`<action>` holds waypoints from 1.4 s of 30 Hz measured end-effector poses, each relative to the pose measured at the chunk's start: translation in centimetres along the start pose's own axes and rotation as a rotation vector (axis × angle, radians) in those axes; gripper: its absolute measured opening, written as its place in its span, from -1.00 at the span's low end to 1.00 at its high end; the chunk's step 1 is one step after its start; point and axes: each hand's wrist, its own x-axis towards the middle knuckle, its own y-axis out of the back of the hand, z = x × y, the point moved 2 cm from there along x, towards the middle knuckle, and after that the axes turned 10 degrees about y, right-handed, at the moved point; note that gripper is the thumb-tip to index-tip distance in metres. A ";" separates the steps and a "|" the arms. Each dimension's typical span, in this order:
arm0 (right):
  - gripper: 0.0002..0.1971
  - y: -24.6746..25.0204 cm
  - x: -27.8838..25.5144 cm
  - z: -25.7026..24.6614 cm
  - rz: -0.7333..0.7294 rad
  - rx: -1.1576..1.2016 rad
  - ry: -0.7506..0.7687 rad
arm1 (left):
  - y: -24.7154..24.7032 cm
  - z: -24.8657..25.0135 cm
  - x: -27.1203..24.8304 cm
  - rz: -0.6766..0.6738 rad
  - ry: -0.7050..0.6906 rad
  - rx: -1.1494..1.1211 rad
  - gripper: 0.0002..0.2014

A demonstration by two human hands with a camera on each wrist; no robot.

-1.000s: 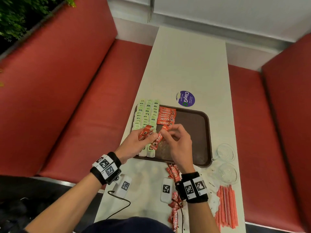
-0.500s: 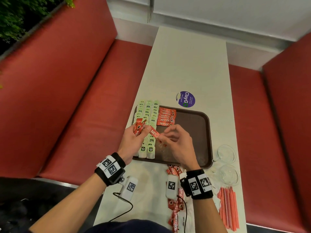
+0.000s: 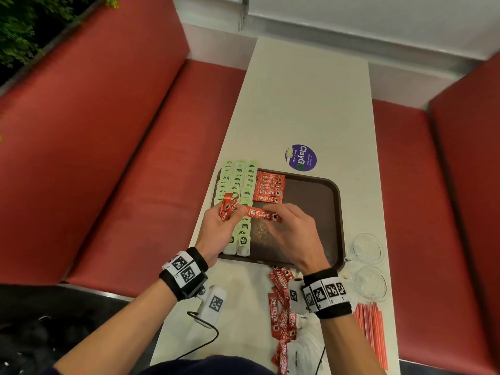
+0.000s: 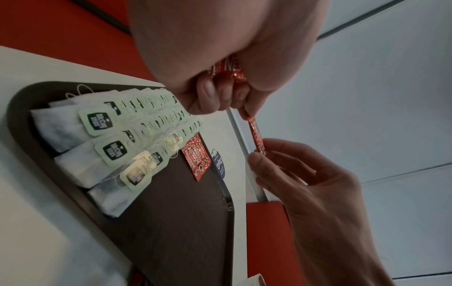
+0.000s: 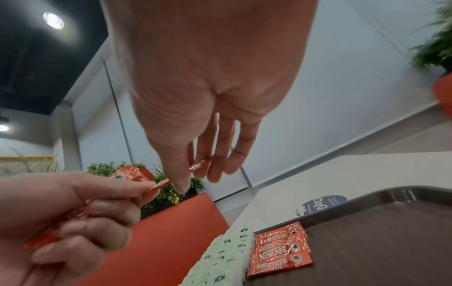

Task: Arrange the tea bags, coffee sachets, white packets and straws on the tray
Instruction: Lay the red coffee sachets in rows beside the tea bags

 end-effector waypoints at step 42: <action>-0.68 -7.9 6.2 12.1 -0.230 -0.087 -0.398 | 2.7 -3.6 0.5 -0.166 0.233 -0.139 -0.88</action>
